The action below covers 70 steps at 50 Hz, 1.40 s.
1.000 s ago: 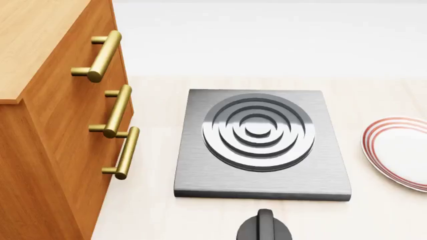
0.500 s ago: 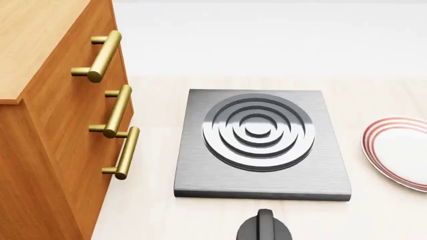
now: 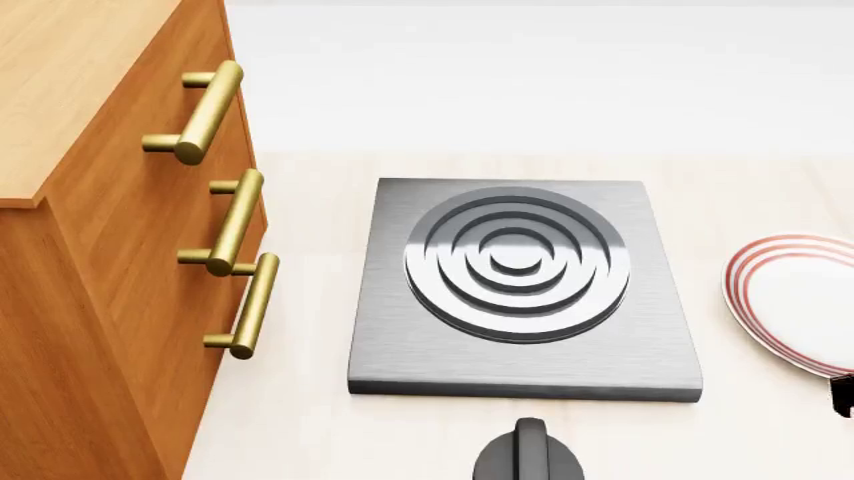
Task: Put the bowl on the stove.
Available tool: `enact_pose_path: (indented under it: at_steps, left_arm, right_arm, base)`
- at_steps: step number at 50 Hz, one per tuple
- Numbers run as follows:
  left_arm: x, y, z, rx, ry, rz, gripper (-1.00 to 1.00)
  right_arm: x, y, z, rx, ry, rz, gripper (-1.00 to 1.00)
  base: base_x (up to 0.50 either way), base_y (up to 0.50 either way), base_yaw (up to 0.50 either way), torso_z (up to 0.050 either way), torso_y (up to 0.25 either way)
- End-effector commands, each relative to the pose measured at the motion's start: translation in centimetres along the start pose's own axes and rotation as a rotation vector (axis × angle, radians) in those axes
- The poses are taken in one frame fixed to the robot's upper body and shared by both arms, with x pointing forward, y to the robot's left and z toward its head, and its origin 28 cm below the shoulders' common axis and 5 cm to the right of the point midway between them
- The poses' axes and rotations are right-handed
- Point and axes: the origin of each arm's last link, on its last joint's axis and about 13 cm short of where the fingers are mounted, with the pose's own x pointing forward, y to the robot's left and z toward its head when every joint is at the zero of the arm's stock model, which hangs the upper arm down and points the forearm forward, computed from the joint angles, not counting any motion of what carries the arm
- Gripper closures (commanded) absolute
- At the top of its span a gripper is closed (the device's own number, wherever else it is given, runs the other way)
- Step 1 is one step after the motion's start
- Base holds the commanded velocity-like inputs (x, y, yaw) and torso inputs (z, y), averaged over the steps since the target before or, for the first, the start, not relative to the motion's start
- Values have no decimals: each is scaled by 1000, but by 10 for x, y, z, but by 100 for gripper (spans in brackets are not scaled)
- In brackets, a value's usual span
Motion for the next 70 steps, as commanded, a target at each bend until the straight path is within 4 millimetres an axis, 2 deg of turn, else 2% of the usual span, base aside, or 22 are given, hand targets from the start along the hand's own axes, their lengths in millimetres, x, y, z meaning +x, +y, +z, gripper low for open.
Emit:
enact_pose_path:
  at_steps: [1, 3, 11, 27, 52, 63, 70]
  left_arm:
    - [-1, 2, 0, 10, -13, 4, -100]
    - [-1, 2, -1, 9, -12, 3, -100]
    - [0, 1, -1, 8, -13, 2, -100]
    - [-1, -1, -4, -3, -4, -5, -100]
    - [0, -1, -3, 1, -3, -7, -100]
    - [0, 0, -3, -1, -3, -9, -100]
    - [-1, 0, -3, -1, -3, -9, -100]
  right_arm:
    - [12, 2, 79, -109, -155, 80, 100]
    - [17, 5, 93, -139, -169, 109, 100]
    - [27, 16, 124, -223, -198, 163, 100]
    - [53, 51, 145, -242, -283, 249, 100]
    - [89, 105, 146, -218, -307, 377, 100]
    - [87, 112, 140, -212, -313, 438, 100]
    - [82, 105, 131, -236, -347, 436, 100]
  base:
    - [0, 0, 0, 0, 0]
    - [0, 0, 0, 0, 0]
    - [0, 0, 0, 0, 0]
    - [0, 0, 0, 0, 1]
    - [0, 0, 0, 0, 0]
    - [0, 0, 0, 0, 1]
    - [0, 0, 0, 0, 0]
